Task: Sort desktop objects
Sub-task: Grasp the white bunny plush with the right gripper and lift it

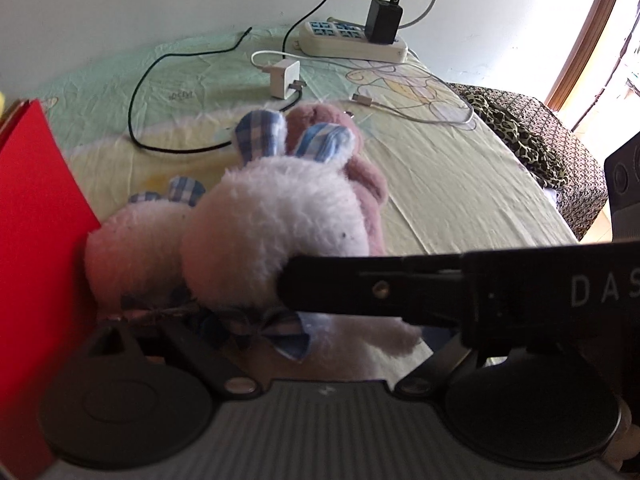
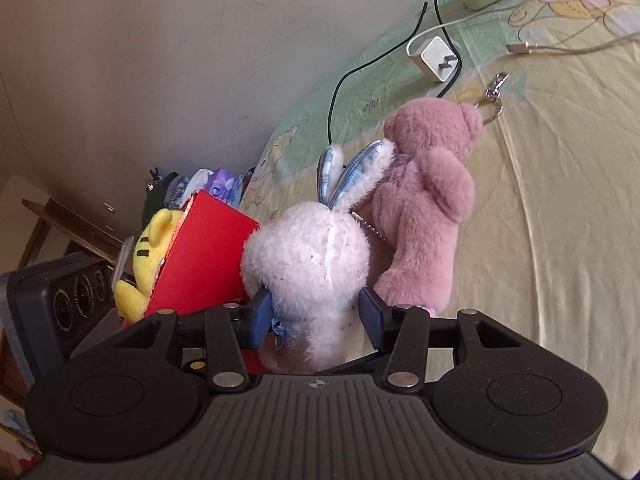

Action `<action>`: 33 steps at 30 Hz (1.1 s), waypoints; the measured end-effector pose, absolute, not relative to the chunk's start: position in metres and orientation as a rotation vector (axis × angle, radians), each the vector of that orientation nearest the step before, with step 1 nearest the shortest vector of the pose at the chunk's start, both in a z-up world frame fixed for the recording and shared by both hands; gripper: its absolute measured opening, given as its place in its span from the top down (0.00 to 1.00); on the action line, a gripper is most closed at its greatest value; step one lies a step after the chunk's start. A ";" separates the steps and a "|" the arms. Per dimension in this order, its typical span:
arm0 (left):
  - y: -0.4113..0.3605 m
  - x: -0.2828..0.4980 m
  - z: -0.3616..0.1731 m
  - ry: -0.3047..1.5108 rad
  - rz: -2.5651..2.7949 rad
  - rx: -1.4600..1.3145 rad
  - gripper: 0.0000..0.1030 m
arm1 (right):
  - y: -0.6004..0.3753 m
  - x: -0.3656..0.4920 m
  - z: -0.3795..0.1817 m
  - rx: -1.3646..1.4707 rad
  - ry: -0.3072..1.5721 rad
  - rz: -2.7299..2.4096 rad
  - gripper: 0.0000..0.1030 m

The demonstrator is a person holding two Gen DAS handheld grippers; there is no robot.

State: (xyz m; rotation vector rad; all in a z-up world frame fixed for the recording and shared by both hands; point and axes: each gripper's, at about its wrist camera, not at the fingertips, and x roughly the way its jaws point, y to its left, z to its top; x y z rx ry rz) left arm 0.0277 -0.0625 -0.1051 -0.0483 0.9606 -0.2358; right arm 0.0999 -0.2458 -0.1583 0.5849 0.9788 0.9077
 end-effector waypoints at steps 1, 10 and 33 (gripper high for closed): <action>-0.063 0.028 -0.106 0.965 -0.237 -0.046 0.12 | -0.246 0.100 -0.159 0.592 0.981 0.917 0.54; -0.069 0.026 -0.104 0.980 -0.242 -0.053 0.13 | -0.249 0.094 -0.153 0.583 0.983 0.942 0.58; -0.080 -0.030 -0.096 1.049 -0.284 -0.074 0.13 | -0.256 0.035 -0.145 0.573 1.061 0.892 0.57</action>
